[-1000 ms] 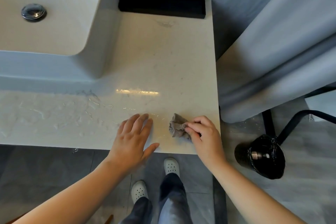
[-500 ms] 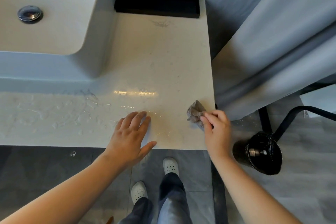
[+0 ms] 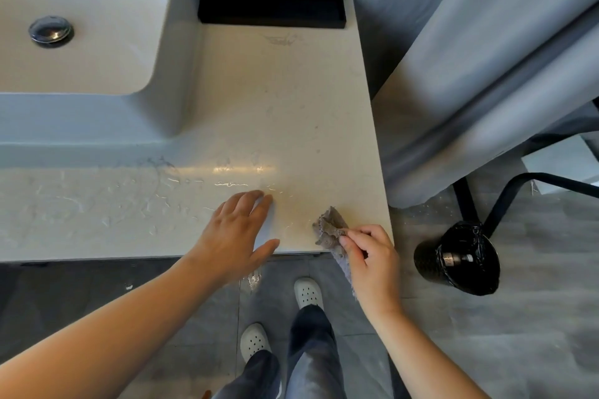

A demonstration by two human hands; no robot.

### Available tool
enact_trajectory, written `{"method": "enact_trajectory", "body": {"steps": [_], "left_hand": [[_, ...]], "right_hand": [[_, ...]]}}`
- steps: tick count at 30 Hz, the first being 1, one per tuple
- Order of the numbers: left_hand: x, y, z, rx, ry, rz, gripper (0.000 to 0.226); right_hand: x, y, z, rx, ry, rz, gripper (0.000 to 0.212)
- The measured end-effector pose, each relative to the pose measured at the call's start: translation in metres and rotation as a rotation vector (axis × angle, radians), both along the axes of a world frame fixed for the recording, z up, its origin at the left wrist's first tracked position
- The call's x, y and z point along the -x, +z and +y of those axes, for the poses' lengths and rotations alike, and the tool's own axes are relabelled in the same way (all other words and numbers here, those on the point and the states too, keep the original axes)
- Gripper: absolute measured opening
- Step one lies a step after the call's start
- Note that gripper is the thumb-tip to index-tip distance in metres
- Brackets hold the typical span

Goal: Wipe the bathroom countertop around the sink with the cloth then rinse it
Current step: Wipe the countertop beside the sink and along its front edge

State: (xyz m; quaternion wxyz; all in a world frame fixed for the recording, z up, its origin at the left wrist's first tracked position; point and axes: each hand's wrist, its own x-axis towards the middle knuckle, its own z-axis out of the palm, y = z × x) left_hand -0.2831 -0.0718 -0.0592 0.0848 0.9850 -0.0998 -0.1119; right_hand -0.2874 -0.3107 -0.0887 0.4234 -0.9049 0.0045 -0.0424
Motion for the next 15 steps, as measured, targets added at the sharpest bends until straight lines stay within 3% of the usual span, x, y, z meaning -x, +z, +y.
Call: {"method": "enact_trajectory", "body": {"steps": [5, 9, 12, 15], "left_hand": [[0.022, 0.004, 0.011, 0.061, 0.005, -0.025, 0.063], [0.035, -0.001, 0.029, 0.038, 0.047, -0.005, 0.061], [0.040, -0.001, 0.045, 0.015, 0.119, -0.002, 0.064], [0.045, -0.001, 0.057, 0.013, 0.167, -0.002, 0.065]], "right_hand": [[-0.045, 0.019, -0.004, 0.034, -0.068, -0.098, 0.015], [-0.079, 0.001, 0.004, 0.093, -0.108, -0.068, 0.019], [-0.061, -0.010, 0.024, 0.109, -0.140, -0.099, 0.019], [-0.031, -0.013, 0.047, 0.124, -0.032, -0.130, 0.017]]}}
